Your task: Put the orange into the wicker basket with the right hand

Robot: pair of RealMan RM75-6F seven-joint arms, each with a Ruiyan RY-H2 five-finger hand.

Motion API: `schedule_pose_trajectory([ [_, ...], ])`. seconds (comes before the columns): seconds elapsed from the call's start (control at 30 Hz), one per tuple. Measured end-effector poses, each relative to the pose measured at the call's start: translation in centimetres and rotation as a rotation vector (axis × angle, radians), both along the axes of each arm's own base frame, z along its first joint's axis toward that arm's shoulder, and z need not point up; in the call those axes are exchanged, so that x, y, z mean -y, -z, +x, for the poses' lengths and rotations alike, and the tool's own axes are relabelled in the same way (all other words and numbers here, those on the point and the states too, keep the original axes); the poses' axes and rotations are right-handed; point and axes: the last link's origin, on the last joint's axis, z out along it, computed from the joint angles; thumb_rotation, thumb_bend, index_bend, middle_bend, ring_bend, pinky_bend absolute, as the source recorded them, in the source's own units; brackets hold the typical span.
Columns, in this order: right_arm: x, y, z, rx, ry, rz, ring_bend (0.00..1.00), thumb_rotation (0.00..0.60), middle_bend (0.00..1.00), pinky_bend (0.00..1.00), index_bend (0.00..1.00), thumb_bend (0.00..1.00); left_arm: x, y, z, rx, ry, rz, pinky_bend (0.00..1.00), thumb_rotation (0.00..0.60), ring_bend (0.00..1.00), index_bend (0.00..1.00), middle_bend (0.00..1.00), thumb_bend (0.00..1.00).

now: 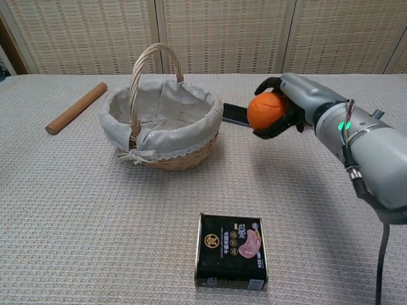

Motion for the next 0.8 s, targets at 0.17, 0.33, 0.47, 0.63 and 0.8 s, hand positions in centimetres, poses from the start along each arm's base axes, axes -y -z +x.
schedule_pose_trajectory([
  [0.17,-0.6,-1.8,2.5,0.071,-0.092,-0.015,0.65,0.600,0.62,0.71,0.27,0.31,0.0,0.0,0.0,-0.002,0.002,0.002,0.06,0.600,0.00,0.00,0.00,0.35],
  [0.33,-1.0,-1.6,5.4,0.088,-0.169,-0.004,0.64,0.600,0.62,0.71,0.29,0.31,0.0,0.0,0.0,-0.003,0.003,0.002,0.06,0.600,0.00,0.00,0.00,0.35],
  [0.47,-0.9,-1.3,6.0,0.087,-0.177,-0.001,0.62,0.600,0.62,0.68,0.31,0.31,0.0,0.0,-0.1,-0.004,0.003,0.003,0.06,0.600,0.00,0.00,0.00,0.35],
  [0.63,-0.5,0.9,7.4,0.065,-0.175,0.010,0.49,0.600,0.59,0.56,0.33,0.31,0.0,-0.2,-0.1,-0.002,0.005,0.010,0.06,0.600,0.00,0.00,0.00,0.35],
  [0.8,0.2,2.9,7.8,0.038,-0.154,0.009,0.42,0.600,0.53,0.44,0.35,0.31,0.0,-0.2,-0.1,-0.005,0.015,0.017,0.06,0.600,0.00,0.00,0.00,0.35],
])
